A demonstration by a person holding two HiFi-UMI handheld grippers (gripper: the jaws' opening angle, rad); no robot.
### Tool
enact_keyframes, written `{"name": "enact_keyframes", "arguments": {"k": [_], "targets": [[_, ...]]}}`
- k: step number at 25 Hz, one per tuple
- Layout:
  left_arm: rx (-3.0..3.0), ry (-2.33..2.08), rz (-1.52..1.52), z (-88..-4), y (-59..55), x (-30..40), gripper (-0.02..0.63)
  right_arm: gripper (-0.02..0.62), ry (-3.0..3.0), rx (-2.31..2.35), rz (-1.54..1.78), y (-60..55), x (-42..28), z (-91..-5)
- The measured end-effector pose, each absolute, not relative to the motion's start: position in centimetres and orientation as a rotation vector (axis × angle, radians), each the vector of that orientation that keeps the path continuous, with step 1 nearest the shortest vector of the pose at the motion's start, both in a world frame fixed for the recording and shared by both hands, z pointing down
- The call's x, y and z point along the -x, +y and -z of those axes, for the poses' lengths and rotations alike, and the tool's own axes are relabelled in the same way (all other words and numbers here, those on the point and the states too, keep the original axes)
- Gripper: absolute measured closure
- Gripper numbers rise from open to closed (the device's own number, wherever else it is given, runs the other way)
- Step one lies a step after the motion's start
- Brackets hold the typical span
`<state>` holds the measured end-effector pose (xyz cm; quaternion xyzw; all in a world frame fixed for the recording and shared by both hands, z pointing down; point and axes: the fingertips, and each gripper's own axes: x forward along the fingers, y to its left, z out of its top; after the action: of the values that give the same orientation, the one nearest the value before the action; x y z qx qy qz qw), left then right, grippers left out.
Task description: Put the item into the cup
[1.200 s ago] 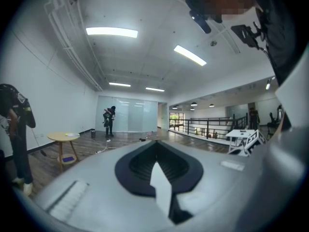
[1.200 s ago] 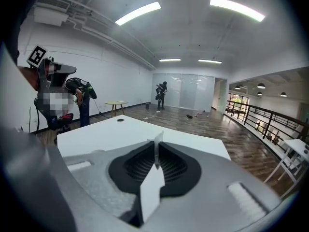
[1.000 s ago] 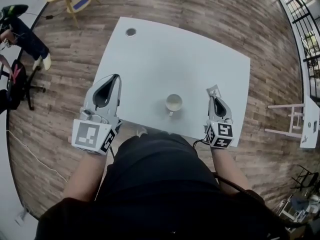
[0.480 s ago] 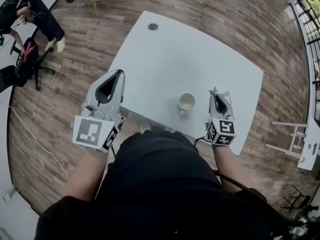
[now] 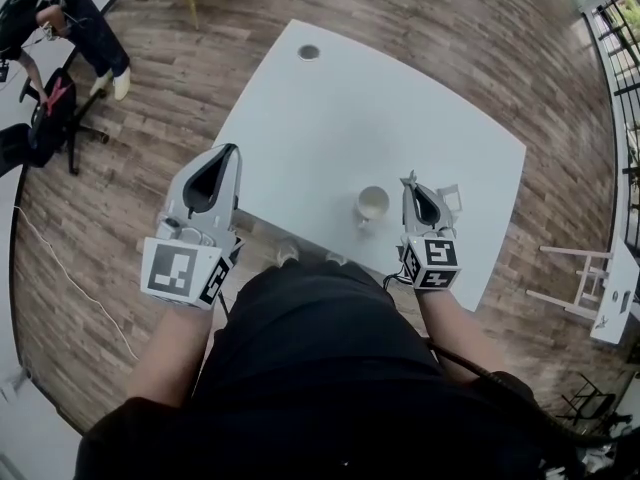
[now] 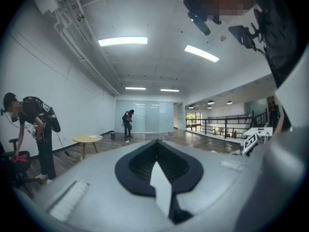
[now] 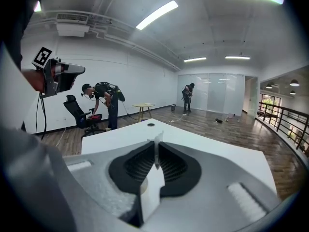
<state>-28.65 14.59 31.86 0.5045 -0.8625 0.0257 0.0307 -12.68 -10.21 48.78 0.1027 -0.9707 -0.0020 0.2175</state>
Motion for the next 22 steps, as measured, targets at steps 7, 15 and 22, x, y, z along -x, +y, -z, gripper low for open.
{"name": "enact_keyframes", "arguments": {"k": [7, 15, 22], "targets": [[-1.549, -2.636, -0.071, -32.8, 14.4, 28.7, 0.607, 0.571, -2.689, -0.237, 0.006, -9.0, 13.0, -48.9], [-1.554, -2.603, -0.058, -33.5, 13.7, 28.4, 0.607, 0.571, -2.676, -0.186, 0.009, -7.9, 12.7, -49.4], [-1.554, -2.544, -0.038, -35.1, 13.4, 27.7, 0.607, 0.571, -2.64, -0.184, -0.021, -7.4, 12.2, -50.6]]}}
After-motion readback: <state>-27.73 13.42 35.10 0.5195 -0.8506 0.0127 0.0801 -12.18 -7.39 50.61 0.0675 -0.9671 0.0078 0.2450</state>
